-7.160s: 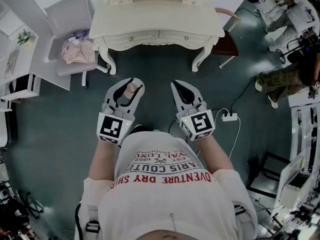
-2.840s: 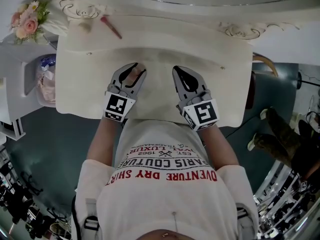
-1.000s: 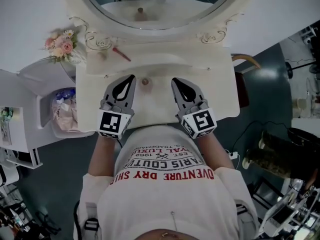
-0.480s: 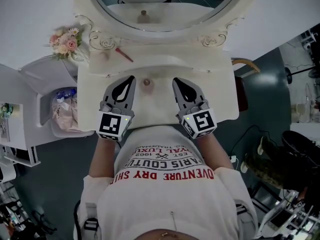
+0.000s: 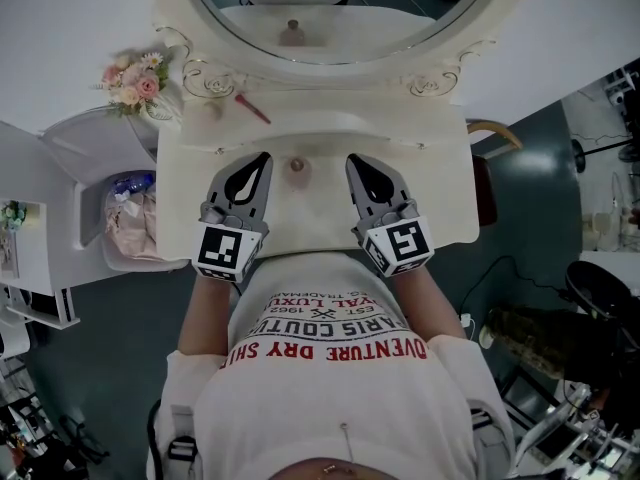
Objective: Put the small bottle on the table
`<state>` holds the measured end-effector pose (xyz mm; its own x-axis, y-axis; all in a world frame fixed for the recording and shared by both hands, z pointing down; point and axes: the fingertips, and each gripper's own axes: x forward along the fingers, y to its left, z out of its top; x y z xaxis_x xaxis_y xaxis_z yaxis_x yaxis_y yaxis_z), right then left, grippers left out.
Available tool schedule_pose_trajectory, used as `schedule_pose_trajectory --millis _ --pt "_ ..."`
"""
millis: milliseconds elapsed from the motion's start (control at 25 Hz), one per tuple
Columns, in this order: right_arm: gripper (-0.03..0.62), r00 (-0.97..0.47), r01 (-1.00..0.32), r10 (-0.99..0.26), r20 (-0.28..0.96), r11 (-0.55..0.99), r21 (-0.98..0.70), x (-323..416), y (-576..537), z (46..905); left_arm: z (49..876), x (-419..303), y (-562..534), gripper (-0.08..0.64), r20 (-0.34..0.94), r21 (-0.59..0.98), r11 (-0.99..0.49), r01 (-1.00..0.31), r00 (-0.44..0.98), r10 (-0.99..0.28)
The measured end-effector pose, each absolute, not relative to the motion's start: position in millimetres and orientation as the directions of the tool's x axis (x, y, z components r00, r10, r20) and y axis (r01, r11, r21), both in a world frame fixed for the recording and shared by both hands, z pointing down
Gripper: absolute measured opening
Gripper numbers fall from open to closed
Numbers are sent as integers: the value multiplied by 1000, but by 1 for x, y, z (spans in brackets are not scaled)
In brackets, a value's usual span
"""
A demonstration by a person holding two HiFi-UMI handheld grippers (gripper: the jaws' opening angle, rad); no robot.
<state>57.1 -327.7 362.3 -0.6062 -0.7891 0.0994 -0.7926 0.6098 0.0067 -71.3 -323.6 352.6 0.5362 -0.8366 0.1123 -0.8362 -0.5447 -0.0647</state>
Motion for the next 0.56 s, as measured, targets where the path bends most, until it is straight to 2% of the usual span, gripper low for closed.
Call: schedule_pose_trajectory --millis 560 --pt "-2 -572 -817 -812 120 577 9 60 -335 371 362 -78 -328 8 126 -71 -529 -846 518 -846"
